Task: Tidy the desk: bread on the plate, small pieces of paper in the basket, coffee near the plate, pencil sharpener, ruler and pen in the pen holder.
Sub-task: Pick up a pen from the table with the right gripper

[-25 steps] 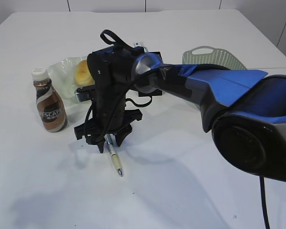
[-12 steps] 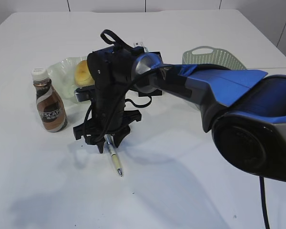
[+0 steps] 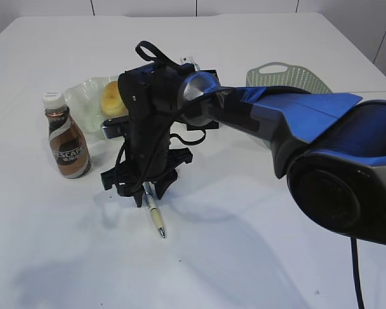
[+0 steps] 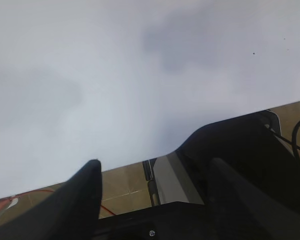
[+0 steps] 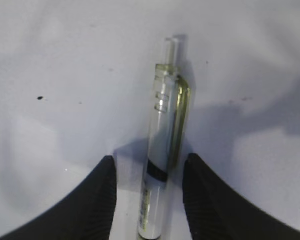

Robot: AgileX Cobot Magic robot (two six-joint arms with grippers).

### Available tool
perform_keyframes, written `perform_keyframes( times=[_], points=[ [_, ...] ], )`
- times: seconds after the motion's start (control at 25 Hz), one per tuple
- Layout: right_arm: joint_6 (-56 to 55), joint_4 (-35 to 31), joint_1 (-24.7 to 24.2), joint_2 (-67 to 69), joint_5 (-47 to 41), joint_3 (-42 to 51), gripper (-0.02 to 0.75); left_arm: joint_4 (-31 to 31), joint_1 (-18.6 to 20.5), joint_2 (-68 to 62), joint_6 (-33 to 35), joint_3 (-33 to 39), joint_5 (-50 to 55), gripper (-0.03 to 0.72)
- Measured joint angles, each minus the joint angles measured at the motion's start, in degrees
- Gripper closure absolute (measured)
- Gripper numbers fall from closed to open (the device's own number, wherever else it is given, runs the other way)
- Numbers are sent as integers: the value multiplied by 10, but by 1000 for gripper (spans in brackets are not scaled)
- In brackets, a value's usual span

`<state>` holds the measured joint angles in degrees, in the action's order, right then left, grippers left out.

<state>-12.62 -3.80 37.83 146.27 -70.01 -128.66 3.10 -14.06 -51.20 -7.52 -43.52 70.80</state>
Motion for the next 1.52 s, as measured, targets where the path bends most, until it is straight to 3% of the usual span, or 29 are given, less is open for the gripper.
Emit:
perform_keyframes(
  times=[0.2,0.24,0.32,0.4,0.6,1.52],
  points=[
    [1,14,0,0,0,1,412,0,0,0,0,0,0,222],
    [1,20,0,0,0,1,465,0,0,0,0,0,0,222],
    [1,21,0,0,0,1,491,0,0,0,0,0,0,222],
    [2,26,0,0,0,1,586,0,0,0,0,0,0,222],
    [19,26,0,0,0,1,643,0,0,0,0,0,0,222],
    [53,38,0,-62,-1,5,647,2,0,0,1,0,0,222]
  ],
)
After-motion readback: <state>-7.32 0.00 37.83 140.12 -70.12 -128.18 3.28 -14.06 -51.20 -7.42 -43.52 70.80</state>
